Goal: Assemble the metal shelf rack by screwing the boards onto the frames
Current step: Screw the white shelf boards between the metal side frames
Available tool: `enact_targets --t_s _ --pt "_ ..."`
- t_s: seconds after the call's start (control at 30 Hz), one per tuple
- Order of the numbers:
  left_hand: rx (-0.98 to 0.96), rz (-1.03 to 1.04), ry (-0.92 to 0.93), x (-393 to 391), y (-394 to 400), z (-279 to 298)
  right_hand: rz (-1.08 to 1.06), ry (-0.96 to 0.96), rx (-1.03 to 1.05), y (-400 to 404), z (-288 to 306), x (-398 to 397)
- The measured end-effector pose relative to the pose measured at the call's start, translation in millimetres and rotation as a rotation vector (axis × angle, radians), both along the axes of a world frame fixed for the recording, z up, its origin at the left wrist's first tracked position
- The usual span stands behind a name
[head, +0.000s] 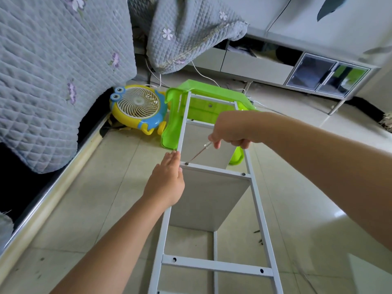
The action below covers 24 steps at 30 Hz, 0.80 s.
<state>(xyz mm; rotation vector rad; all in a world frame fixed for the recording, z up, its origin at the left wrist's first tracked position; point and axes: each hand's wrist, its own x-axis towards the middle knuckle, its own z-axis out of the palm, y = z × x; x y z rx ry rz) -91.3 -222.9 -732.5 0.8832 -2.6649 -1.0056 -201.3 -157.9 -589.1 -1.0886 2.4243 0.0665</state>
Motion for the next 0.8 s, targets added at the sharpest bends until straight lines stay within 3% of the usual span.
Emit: enact_targets --t_s 0.1,0.23,0.33,0.53,0.6,0.8 --pt "0.002 0.010 -0.003 -1 -1 0 0.358 0.341 -0.026 7 -3 18" --pt "-0.007 0.015 -0.008 -2 0 -2 0.606 0.567 0.055 10 5 24" --pt "-0.002 0.033 -0.003 -4 0 -2 0.567 0.536 0.041 5 3 22" --pt "0.023 0.070 0.006 -5 2 -1 -0.008 -0.028 0.061 -9 1 5" --pt "0.033 0.069 0.015 -5 3 0 0.047 0.022 0.073 -10 0 5" --pt "0.062 0.047 0.043 -1 4 0 0.551 0.516 0.164 -3 6 23"
